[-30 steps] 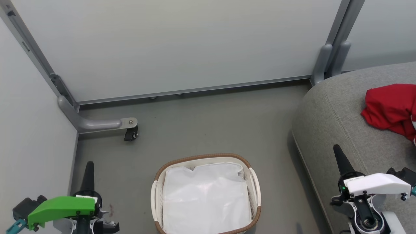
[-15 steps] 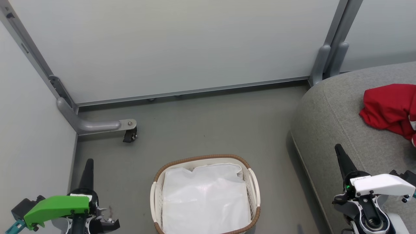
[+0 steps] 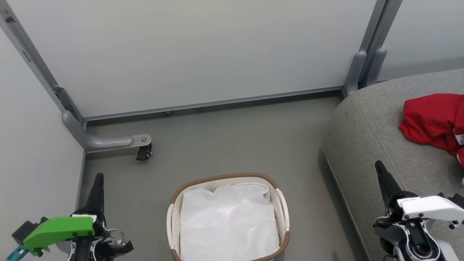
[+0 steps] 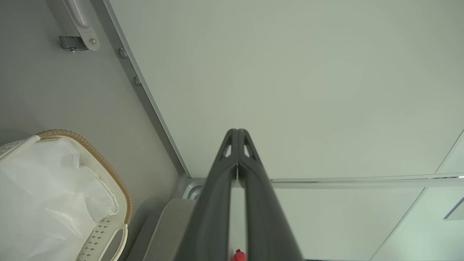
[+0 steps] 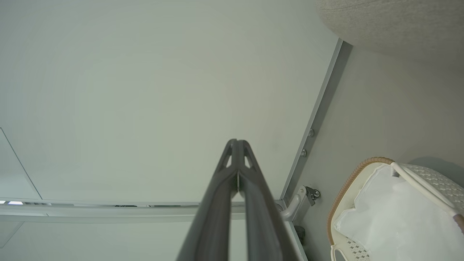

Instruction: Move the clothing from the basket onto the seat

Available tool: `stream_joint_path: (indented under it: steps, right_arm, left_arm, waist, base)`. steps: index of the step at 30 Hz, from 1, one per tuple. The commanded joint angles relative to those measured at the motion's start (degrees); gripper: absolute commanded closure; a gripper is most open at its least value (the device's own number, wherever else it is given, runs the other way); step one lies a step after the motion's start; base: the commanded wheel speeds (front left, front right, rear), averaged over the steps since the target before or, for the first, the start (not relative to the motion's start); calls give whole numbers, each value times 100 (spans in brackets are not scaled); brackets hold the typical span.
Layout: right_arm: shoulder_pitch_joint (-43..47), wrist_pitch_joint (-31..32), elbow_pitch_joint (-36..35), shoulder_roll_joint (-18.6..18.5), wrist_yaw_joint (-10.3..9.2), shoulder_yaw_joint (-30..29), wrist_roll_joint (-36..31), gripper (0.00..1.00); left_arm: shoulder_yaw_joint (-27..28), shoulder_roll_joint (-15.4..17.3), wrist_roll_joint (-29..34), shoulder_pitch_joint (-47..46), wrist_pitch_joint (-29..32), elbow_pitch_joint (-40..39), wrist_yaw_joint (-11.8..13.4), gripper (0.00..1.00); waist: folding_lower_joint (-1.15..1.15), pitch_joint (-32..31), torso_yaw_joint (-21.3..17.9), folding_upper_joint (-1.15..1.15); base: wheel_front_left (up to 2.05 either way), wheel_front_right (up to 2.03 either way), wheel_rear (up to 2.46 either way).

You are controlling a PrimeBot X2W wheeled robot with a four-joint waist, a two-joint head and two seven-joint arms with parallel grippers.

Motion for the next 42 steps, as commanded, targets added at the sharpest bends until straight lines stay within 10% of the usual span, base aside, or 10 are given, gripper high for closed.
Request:
stream_joint_path:
  steps: [1, 42]
  right_arm:
    - [63, 42, -55, -37, 1, -27, 129, 100]
    - [119, 167, -122, -39, 0, -75, 609, 100]
  left_arm:
    - [35, 36, -127, -95, 44, -49, -32, 100]
    - [65, 38, -594, -87, 173, -118, -35, 100]
  waist:
    - [0, -3, -3, 0]
    - [0, -31, -32, 0]
  base:
    - [0, 0, 0]
    - [0, 0, 0]
